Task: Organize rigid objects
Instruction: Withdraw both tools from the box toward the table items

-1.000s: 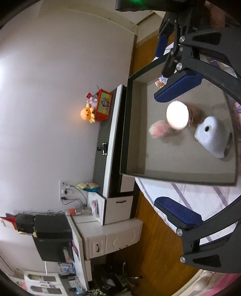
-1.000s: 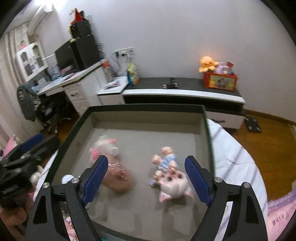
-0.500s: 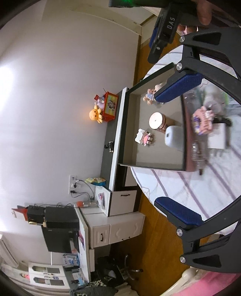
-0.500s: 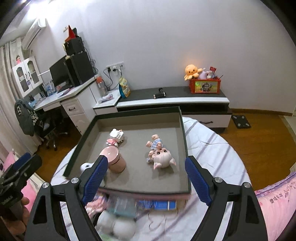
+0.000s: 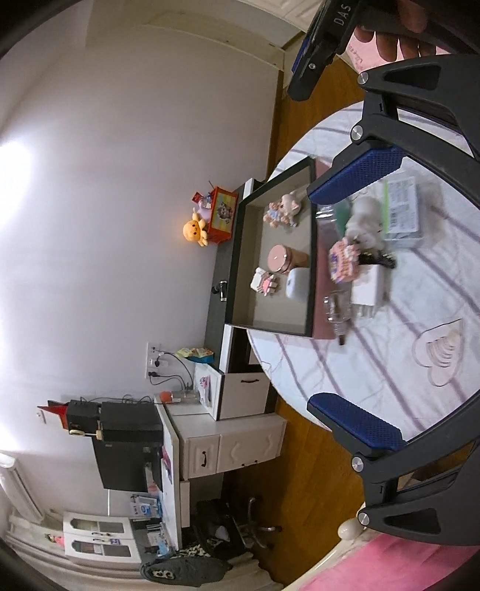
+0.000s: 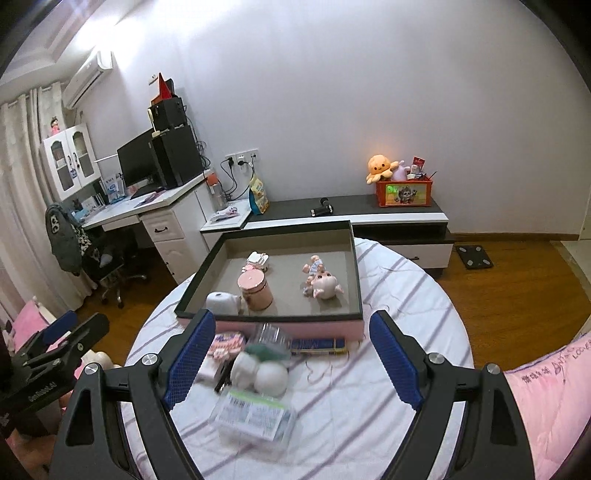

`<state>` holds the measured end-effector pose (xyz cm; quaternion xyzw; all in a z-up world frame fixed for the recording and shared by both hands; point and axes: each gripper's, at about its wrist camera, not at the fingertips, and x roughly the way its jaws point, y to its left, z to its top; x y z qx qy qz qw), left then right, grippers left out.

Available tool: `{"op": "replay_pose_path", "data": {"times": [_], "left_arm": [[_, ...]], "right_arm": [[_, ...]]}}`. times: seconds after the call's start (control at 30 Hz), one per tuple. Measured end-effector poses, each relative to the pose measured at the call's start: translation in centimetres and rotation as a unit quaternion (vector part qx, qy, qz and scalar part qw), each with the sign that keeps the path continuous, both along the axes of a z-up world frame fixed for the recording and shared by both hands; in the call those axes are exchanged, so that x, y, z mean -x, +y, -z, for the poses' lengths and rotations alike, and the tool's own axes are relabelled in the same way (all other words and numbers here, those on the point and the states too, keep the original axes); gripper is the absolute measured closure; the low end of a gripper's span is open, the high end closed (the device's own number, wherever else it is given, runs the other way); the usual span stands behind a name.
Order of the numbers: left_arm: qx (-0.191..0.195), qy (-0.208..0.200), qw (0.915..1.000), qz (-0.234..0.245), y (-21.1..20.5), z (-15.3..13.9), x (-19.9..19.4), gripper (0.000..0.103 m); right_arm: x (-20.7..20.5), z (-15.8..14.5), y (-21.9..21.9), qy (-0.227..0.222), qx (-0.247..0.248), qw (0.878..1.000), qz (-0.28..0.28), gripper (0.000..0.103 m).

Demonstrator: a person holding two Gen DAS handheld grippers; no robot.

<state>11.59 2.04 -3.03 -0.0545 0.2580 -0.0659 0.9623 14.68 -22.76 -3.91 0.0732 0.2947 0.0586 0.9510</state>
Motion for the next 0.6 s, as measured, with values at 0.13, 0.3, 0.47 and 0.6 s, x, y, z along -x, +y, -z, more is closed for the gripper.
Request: {"op": "replay_pose_path", "data": {"times": [0.13, 0.3, 0.47, 0.6], "left_arm": [[-0.002, 0.004, 1.0, -0.002, -0.3, 0.4, 1.8, 0.0], [-0.009, 0.012, 0.9999, -0.006, -0.6, 1.2, 3.4, 0.0], [-0.006, 0.021, 0.9997, -0.011, -0.4, 1.6, 4.2, 0.0], [-0.009, 0.017, 0.9997, -0.012, -0.4, 1.4, 4.9, 0.0]], "right_arm": [[1.9, 0.6, -0.3, 0.003, -0.005, 1.0, 0.003, 0.016], [3.8, 1.7, -0.9, 0.011, -0.014, 1.0, 0.001, 0.016], [4.8, 2.2, -1.0, 0.016, -0.014, 1.0, 0.003, 0.016], [5.1, 2.2, -1.0, 0.012, -0.013, 1.0, 0.002, 0.016]]}}
